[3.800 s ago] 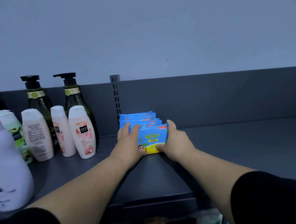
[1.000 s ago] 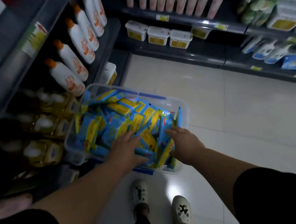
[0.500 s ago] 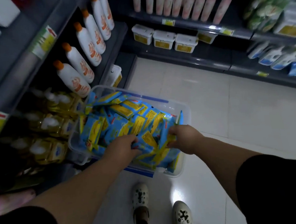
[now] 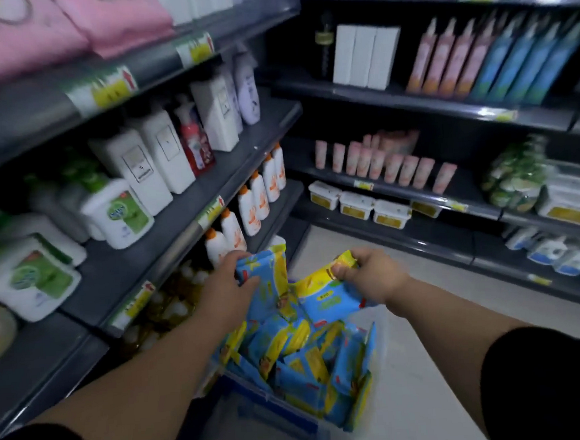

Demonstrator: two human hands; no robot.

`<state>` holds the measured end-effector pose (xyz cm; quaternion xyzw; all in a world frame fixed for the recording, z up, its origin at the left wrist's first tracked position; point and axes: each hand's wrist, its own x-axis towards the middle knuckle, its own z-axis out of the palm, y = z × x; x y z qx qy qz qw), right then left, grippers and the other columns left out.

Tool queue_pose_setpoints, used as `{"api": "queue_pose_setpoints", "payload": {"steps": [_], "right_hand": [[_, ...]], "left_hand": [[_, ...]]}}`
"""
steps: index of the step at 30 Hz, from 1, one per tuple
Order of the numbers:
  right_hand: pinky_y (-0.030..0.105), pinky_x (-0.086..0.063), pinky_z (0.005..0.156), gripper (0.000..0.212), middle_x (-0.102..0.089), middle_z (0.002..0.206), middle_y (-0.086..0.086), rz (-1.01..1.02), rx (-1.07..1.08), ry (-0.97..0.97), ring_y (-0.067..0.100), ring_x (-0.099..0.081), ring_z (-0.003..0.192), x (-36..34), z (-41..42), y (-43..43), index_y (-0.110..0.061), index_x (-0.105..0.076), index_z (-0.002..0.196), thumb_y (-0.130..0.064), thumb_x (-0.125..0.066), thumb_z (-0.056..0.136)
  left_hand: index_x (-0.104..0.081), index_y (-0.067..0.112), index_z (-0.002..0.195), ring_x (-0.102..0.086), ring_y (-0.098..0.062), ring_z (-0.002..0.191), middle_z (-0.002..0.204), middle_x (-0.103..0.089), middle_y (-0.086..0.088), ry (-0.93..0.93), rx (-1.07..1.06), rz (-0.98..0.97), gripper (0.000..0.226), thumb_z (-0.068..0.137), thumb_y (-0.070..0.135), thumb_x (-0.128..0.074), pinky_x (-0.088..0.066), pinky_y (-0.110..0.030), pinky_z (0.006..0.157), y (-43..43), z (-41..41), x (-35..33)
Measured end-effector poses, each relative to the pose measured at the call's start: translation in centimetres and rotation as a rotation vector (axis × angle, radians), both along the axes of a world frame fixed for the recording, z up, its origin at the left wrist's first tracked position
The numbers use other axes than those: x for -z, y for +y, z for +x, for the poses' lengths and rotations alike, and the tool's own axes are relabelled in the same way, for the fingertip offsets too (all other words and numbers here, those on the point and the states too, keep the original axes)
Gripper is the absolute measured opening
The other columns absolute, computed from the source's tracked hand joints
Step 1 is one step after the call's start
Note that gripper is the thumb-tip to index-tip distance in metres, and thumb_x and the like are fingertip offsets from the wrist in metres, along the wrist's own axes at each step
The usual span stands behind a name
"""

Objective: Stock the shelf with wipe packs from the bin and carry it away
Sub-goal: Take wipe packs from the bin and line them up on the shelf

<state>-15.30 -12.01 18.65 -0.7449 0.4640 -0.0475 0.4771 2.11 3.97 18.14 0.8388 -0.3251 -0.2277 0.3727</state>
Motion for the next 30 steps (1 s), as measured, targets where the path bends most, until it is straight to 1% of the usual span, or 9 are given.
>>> {"api": "queue_pose_setpoints", "payload": {"steps": [4,6,8,10,17,20,23,25,30], "right_hand": [[0.038,-0.046,0.057,0.026,-0.062,0.08,0.014,0.122,-0.006,-0.179,0.024,-0.056,0.063,-3.9,-0.4,1.6,-0.007,-0.06,0.094,-0.033,-0.065,0.09],[0.045,-0.049,0.061,0.032,-0.069,0.091,0.021,0.213,0.001,-0.258,0.031,-0.064,0.072,-5.5,-0.6,2.9,-0.001,-0.061,0.101,-0.031,-0.065,0.09],[0.038,-0.051,0.062,0.029,-0.072,0.097,0.018,0.312,-0.007,-0.328,0.032,-0.069,0.078,-6.8,-0.8,4.7,-0.003,-0.061,0.104,-0.029,-0.063,0.092],[0.028,-0.052,0.05,0.02,-0.073,0.088,0.011,0.422,-0.013,-0.398,0.021,-0.07,0.063,-8.0,-0.8,6.7,-0.008,-0.062,0.102,-0.026,-0.059,0.095],[0.033,-0.055,0.049,0.008,-0.069,0.104,0.003,0.657,-0.174,-0.411,0.02,-0.072,0.066,-12.3,0.6,14.7,-0.029,-0.051,0.1,-0.036,-0.049,0.099],[0.033,-0.056,0.05,0.01,-0.07,0.102,0.004,0.64,-0.339,-0.401,0.021,-0.073,0.071,-14.2,0.7,18.5,-0.024,-0.052,0.103,-0.031,-0.055,0.096],[0.037,-0.059,0.058,0.022,-0.071,0.104,0.006,0.549,-0.508,-0.386,0.023,-0.073,0.081,-16.3,0.5,22.3,-0.02,-0.052,0.109,-0.02,-0.064,0.091],[0.035,-0.059,0.061,0.029,-0.071,0.108,0.007,0.411,-0.631,-0.363,0.022,-0.072,0.086,-17.8,0.2,25.0,-0.015,-0.055,0.111,-0.014,-0.07,0.086],[0.02,-0.052,0.052,0.022,-0.071,0.086,0.001,0.088,-0.904,-0.416,0.005,-0.066,0.063,-21.3,-0.6,34.6,-0.012,-0.067,0.096,0.0,-0.073,0.079]], "left_hand": [[-0.05,0.02,0.123,-0.06,-0.022,0.096,0.111,-0.059,-0.003,-0.003,-0.149,-0.092,0.033,0.092,0.023,-0.061,-0.053,-0.036,0.078,3.1,-1.1,-3.8],[-0.053,0.023,0.112,-0.062,-0.024,0.091,0.104,-0.063,-0.005,-0.015,-0.229,-0.145,0.023,0.091,0.02,-0.062,-0.055,-0.04,0.077,5.3,-2.1,-5.1],[-0.054,0.026,0.104,-0.064,-0.025,0.089,0.096,-0.064,-0.001,-0.01,-0.313,-0.199,0.017,0.09,0.02,-0.062,-0.056,-0.046,0.077,7.8,-3.2,-6.3],[-0.055,0.03,0.101,-0.065,-0.023,0.086,0.09,-0.064,0.002,-0.006,-0.409,-0.233,0.017,0.089,0.022,-0.063,-0.057,-0.047,0.077,10.4,-4.4,-7.7],[-0.051,0.038,0.099,-0.062,-0.023,0.081,0.088,-0.062,-0.001,-0.133,-0.562,-0.29,0.035,0.086,0.009,-0.063,-0.055,-0.047,0.079,20.7,-6.8,-12.9],[-0.052,0.035,0.095,-0.059,-0.02,0.077,0.089,-0.063,0.0,-0.215,-0.608,-0.335,0.037,0.085,0.001,-0.062,-0.055,-0.043,0.074,25.3,-7.9,-15.6],[-0.05,0.034,0.102,-0.055,-0.011,0.069,0.082,-0.062,0.007,-0.263,-0.662,-0.345,0.038,0.086,0.001,-0.062,-0.049,-0.026,0.063,29.9,-9.3,-17.9],[-0.049,0.033,0.108,-0.06,-0.015,0.073,0.085,-0.067,0.003,-0.285,-0.695,-0.338,0.039,0.085,0.006,-0.064,-0.05,-0.029,0.069,33.1,-10.2,-19.0],[-0.055,0.025,0.094,-0.062,-0.016,0.074,0.083,-0.069,0.0,-0.337,-0.738,-0.336,0.019,0.087,0.01,-0.066,-0.046,-0.022,0.061,42.4,-14.0,-21.4]]}}
